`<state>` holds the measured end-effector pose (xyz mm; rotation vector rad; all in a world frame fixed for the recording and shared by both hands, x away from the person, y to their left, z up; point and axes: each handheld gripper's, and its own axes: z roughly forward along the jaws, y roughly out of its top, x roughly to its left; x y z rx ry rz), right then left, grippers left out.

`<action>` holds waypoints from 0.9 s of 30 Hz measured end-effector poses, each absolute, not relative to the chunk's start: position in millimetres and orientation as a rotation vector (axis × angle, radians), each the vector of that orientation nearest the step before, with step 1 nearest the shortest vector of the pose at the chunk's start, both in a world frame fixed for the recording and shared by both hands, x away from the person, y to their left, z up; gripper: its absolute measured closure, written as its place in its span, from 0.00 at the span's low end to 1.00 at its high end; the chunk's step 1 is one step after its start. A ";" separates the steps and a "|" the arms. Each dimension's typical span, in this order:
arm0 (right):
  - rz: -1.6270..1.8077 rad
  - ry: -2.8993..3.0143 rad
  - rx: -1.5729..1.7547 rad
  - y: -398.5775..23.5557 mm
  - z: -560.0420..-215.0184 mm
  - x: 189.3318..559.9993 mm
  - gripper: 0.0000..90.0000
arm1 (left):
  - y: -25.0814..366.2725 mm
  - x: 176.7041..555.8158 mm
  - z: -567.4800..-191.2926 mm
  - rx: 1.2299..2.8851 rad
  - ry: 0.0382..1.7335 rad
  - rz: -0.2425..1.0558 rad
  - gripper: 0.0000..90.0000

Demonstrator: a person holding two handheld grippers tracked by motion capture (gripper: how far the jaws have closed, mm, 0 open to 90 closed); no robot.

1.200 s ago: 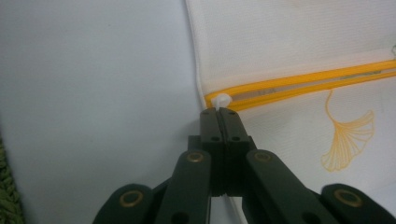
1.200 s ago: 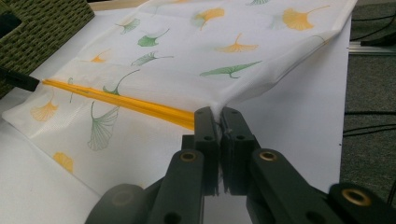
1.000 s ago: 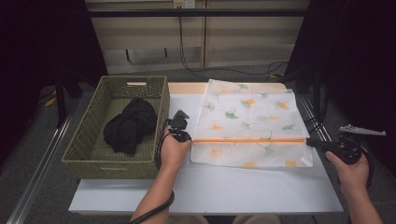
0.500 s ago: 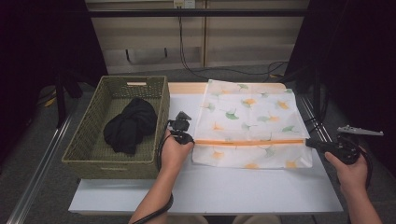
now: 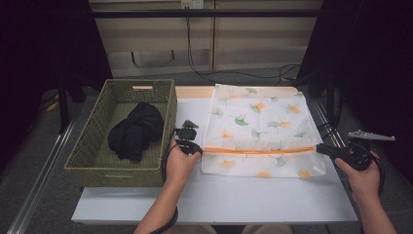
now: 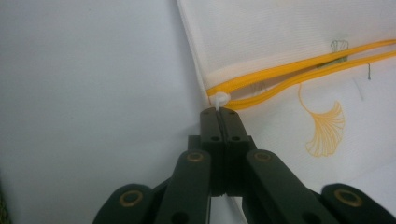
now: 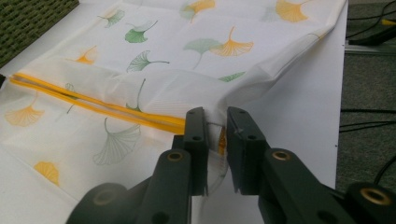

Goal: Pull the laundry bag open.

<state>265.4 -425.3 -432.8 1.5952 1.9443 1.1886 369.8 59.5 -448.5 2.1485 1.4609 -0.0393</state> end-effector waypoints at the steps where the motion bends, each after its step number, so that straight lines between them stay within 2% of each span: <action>1: 1.185 1.945 1.584 -424.9 -433.4 266.0 0.84 | 60.1 369.1 -449.3 2.145 1.462 -0.036 1.00; 17: 1.140 1.993 1.535 -406.6 -431.7 279.8 0.48 | 62.0 361.0 -448.2 2.144 1.448 -0.027 1.00; 23: 1.130 2.010 1.525 -401.8 -432.0 282.8 0.39 | 61.5 358.6 -447.1 2.151 1.435 -0.034 1.00; 27: 1.130 2.014 1.522 -398.9 -431.5 284.6 0.36 | 61.5 356.7 -447.3 2.133 1.430 -0.044 1.00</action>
